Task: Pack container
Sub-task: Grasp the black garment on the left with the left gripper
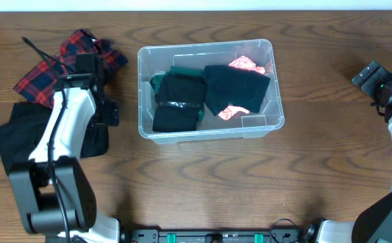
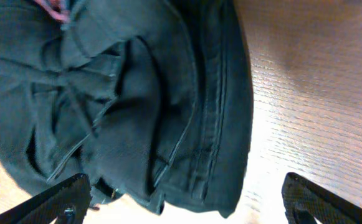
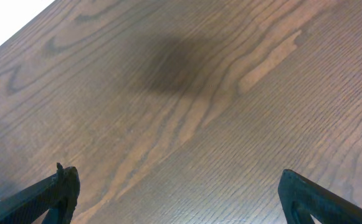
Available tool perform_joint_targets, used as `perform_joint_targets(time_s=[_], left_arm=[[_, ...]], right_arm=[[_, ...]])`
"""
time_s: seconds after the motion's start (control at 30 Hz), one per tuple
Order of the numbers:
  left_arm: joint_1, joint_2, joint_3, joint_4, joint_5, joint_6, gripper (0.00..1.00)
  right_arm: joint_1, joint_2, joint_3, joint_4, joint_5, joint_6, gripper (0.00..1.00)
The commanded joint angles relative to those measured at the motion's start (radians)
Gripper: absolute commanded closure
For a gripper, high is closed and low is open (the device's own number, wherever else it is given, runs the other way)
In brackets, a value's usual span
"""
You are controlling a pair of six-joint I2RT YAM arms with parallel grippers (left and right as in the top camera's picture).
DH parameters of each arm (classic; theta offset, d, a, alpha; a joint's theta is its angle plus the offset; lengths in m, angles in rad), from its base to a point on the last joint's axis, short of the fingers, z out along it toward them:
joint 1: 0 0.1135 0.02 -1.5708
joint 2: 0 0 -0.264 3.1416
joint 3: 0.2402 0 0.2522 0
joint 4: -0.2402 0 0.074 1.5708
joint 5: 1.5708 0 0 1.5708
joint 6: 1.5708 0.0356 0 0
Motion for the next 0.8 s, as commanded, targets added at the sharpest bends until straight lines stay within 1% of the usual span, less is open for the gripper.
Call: perform_joint_targets(time_s=[0.0, 0.4, 0.77], left_arm=[[0.003, 0.056, 0.014, 0.011, -0.016, 0.036, 0.02], [0.003, 0.181, 0.014, 0.066, -0.023, 0.047, 0.02], [0.003, 0.297, 0.014, 0.084, -0.192, 0.035, 0.02]], right_arm=[[-0.003, 0.006, 0.016, -0.001, 0.011, 0.013, 0.01], [-0.003, 0.006, 0.016, -0.001, 0.011, 0.013, 0.01], [-0.003, 0.006, 0.016, -0.001, 0.011, 0.013, 0.01]])
